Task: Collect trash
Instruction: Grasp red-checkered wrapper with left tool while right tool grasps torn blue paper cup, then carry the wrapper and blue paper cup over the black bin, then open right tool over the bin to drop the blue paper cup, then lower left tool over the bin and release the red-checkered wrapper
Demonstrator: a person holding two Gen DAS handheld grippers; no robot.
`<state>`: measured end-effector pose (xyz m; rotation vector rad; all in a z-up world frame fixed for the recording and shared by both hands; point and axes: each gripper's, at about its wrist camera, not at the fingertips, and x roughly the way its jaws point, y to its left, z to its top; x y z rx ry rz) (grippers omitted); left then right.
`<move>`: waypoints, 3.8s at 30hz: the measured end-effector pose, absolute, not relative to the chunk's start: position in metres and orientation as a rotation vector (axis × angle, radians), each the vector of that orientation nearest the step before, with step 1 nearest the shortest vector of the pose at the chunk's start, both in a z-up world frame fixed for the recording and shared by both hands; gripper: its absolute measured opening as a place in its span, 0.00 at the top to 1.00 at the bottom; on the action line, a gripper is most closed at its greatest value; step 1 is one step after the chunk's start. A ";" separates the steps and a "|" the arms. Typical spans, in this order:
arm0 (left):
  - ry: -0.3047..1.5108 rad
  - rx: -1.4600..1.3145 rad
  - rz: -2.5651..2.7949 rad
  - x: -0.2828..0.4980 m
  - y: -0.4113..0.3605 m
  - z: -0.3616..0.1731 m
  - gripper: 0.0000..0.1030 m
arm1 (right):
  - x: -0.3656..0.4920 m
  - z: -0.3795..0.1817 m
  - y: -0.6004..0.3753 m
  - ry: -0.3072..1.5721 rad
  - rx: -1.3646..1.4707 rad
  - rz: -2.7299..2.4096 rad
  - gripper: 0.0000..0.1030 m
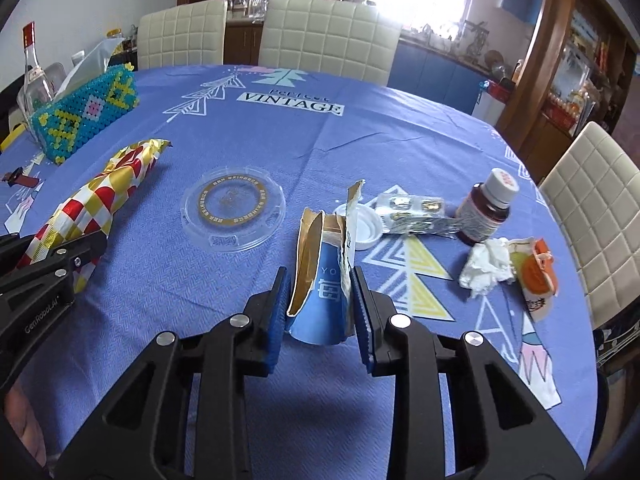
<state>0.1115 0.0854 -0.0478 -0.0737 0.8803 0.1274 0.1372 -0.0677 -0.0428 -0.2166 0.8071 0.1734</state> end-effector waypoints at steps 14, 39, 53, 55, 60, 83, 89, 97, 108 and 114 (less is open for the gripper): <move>0.815 0.006 0.034 0.092 0.002 -0.018 0.84 | 0.099 -0.019 -0.149 0.743 -0.172 0.077 0.69; 0.758 0.179 -0.174 0.085 -0.171 -0.002 0.84 | 0.063 -0.012 -0.312 0.715 -0.033 -0.129 0.69; 0.761 0.253 -0.287 0.084 -0.255 -0.008 0.84 | 0.047 -0.020 -0.393 0.720 0.044 -0.238 0.69; 0.764 0.266 -0.306 0.084 -0.269 -0.010 0.84 | 0.044 -0.022 -0.405 0.721 0.055 -0.256 0.69; 0.765 0.295 -0.352 0.082 -0.305 -0.011 0.84 | 0.035 -0.025 -0.435 0.721 0.085 -0.301 0.69; 0.779 0.374 -0.482 0.070 -0.413 -0.023 0.84 | 0.015 -0.035 -0.535 0.731 0.150 -0.467 0.69; 0.785 0.375 -0.498 0.071 -0.423 -0.025 0.84 | 0.012 -0.027 -0.546 0.703 0.151 -0.482 0.66; 0.793 0.379 -0.496 0.075 -0.426 -0.027 0.84 | 0.013 -0.033 -0.559 0.717 0.217 -0.440 0.54; 0.794 0.394 -0.522 0.071 -0.436 -0.029 0.84 | -0.003 -0.035 -0.574 0.685 0.235 -0.521 0.27; 0.787 0.411 -0.559 0.062 -0.448 -0.030 0.84 | -0.012 -0.037 -0.588 0.681 0.272 -0.545 0.24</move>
